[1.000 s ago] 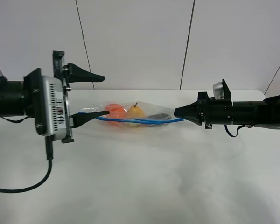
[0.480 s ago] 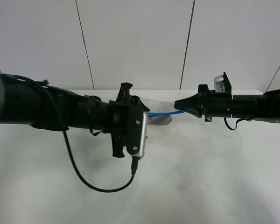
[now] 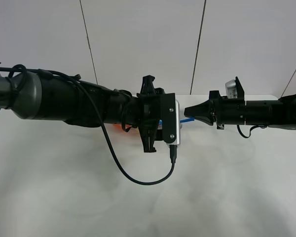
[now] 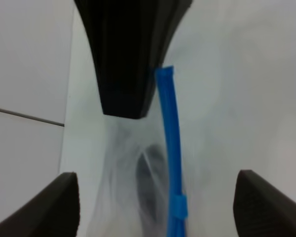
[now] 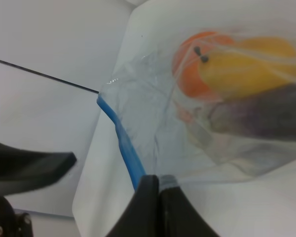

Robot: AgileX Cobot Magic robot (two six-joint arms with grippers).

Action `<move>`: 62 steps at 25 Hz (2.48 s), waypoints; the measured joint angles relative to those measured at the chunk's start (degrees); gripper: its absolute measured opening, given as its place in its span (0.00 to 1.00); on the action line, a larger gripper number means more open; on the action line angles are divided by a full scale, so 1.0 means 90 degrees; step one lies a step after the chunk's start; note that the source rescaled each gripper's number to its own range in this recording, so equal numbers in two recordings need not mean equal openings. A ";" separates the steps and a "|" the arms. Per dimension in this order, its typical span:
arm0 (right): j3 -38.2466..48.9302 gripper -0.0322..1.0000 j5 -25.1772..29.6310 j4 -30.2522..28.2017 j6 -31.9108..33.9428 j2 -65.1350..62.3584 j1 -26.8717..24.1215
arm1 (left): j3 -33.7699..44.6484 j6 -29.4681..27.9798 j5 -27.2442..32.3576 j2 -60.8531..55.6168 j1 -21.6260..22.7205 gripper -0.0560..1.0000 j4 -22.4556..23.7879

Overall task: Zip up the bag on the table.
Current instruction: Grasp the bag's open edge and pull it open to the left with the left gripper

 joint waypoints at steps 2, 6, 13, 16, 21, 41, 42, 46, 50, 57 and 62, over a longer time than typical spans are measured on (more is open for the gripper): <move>0.0000 0.03 -0.0013 0.0000 0.0000 0.0000 0.0000 | -0.0008 -0.0016 -0.0032 0.0047 0.0008 1.00 0.0000; 0.0000 0.03 -0.0013 0.0000 0.0000 0.0000 0.0000 | -0.0060 -0.0022 -0.0184 0.0296 0.0045 1.00 0.0000; 0.0000 0.03 -0.0034 0.0000 0.0003 0.0000 0.0000 | -0.0280 -0.0072 -0.0238 0.0515 0.0052 1.00 -0.0004; 0.0000 0.03 -0.0042 -0.0005 0.0003 0.0000 0.0000 | -0.0355 -0.0105 -0.0238 0.0551 0.0052 1.00 -0.0004; 0.0000 0.03 -0.0054 -0.0005 0.0003 0.0000 0.0000 | -0.0381 -0.0120 -0.0306 0.0553 0.0052 1.00 -0.0004; 0.0000 0.03 -0.0089 0.0120 0.0048 0.0000 0.0000 | -0.0381 -0.0120 -0.0014 0.0553 0.0110 0.70 -0.0004; 0.0000 0.03 -0.0089 0.0120 0.0048 0.0000 0.0000 | -0.0381 -0.0120 0.0009 0.0553 0.0139 0.70 -0.0004; 0.0000 0.03 -0.0083 0.0120 0.0048 0.0000 0.0000 | -0.0381 -0.0120 0.0024 0.0553 0.0328 0.70 -0.0004; 0.0000 0.03 -0.0083 0.0143 0.0048 0.0000 0.0000 | -0.0381 -0.0120 0.0182 0.0559 0.0352 0.70 -0.0004; 0.0000 0.03 -0.0078 0.0143 0.0048 0.0000 0.0000 | -0.0381 -0.0150 0.0293 0.0923 0.0352 0.70 -0.0004; 0.0000 0.03 -0.0085 0.0137 0.0048 0.0000 0.0000 | -0.0469 -0.0405 0.0293 0.1073 0.0352 0.70 -0.0004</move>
